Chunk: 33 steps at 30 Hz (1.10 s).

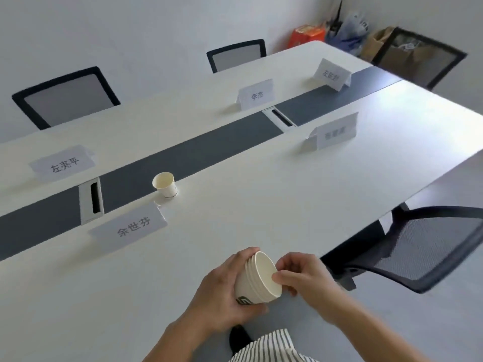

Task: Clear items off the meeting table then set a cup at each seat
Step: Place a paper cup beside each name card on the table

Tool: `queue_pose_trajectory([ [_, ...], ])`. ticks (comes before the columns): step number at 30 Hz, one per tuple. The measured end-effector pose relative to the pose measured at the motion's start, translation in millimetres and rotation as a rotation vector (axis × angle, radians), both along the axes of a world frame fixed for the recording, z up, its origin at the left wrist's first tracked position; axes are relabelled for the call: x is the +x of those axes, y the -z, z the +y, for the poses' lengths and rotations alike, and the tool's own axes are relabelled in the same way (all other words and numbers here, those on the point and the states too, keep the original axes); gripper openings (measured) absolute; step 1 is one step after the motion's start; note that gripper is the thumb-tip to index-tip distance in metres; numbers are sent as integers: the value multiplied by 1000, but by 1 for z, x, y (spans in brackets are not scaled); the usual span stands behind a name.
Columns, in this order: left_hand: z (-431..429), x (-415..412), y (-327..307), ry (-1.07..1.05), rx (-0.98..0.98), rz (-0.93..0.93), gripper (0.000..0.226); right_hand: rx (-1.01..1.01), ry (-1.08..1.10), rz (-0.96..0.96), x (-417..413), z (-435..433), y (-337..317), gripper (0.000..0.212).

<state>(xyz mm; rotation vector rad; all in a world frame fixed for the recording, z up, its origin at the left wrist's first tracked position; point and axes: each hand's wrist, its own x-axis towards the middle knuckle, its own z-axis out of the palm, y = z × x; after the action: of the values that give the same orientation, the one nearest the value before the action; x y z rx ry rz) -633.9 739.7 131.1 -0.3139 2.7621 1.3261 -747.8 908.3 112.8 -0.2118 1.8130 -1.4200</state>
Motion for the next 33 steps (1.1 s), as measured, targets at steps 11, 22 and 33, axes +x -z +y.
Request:
queue_pose_trajectory([
  [11, 176, -67, 11, 309, 64, -73, 77, -166, 366, -173, -9, 230, -15, 3],
  [22, 303, -185, 22, 558, 66, -146, 72, -180, 770, 8, -60, 346, -5, 66],
  [33, 426, -358, 17, 760, 47, -77, 83, 34, 1308, 240, -116, 516, -18, 45],
])
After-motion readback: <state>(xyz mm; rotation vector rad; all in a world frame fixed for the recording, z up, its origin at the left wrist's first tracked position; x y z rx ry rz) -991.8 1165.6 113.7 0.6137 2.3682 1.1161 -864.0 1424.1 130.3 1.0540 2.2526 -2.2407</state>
